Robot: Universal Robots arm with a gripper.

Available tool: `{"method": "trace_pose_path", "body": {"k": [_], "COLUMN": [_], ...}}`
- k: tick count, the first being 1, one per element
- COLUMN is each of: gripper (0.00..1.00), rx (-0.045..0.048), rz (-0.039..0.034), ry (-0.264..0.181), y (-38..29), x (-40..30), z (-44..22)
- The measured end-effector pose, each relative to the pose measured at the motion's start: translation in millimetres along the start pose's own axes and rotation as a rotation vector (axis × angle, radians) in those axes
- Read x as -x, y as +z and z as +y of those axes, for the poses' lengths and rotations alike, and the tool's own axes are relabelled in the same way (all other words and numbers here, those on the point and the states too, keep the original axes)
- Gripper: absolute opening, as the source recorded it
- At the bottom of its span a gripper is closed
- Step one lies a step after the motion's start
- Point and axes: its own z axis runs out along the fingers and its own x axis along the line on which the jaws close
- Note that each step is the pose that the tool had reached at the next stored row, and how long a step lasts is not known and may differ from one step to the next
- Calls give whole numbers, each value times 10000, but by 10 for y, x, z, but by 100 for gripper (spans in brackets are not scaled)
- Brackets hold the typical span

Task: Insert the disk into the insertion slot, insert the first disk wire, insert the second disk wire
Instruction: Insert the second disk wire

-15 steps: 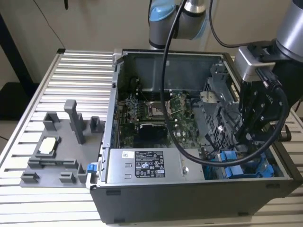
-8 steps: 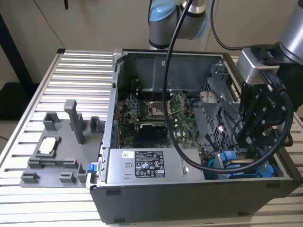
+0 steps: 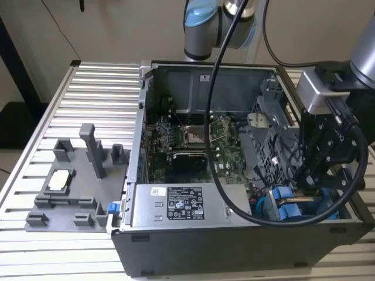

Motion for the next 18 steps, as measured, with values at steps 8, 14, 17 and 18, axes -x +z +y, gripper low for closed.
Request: {"method": "trace_pose_path", "body": {"k": [8, 14, 17, 18], "gripper": [16, 16, 16, 16], "rx": [34, 27, 27, 26], "rz": [-403, -437, -440, -441], "ry": [3, 224, 332, 361], "y": [41, 61, 68, 71], "x": [-7, -9, -11, -11], "z": [-86, -104, -114, -115]}}
